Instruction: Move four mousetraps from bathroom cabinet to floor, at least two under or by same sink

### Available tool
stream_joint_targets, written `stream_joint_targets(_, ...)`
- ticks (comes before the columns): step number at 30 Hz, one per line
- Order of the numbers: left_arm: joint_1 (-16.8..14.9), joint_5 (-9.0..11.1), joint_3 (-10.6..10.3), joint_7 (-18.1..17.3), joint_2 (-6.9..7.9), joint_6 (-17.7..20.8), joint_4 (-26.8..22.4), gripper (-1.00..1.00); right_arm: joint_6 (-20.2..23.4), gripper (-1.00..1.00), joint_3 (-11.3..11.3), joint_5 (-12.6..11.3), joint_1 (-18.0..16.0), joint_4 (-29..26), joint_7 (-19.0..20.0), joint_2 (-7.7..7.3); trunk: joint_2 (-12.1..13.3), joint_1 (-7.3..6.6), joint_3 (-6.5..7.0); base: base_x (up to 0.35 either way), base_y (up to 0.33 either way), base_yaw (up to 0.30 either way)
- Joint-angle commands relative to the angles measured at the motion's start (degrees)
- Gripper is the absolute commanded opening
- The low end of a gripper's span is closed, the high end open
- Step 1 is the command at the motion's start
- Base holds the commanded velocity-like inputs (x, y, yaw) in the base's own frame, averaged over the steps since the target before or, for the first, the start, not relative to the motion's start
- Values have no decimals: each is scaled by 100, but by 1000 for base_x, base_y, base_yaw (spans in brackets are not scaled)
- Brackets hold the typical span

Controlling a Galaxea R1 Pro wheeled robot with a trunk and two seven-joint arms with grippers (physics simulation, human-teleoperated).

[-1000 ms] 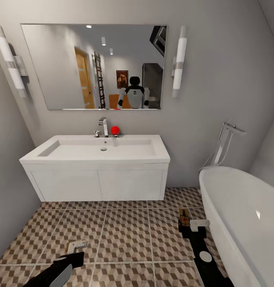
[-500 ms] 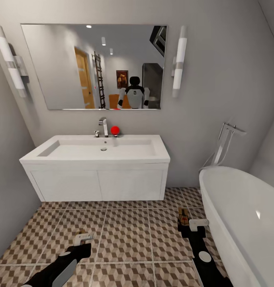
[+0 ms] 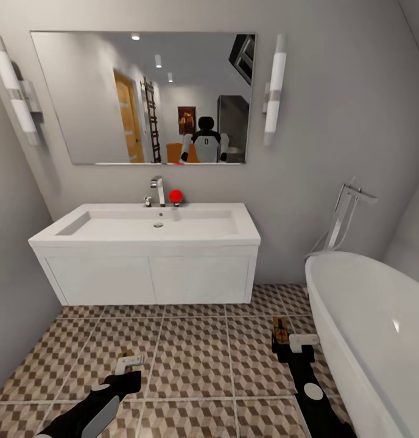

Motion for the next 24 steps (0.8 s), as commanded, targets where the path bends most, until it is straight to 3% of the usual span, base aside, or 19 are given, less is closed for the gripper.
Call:
stream_joint_targets(1,-6,18,-48,64,9,20,-18,-100,-18,-100,-20,60,-4,3,-11,7,-45,22,-24,0,0,0)
stream_joint_targets(9,-6,18,-48,63,-82,20,-17,-100,-12,-100,-17,59,-4,3,-15,9,-366,198,-168,0,0,0)
stream_joint_targets(24,-6,18,-57,63,-96,20,-18,-100,-4,-100,-11,52,-5,3,-14,14,-967,528,-495,0,0,0)
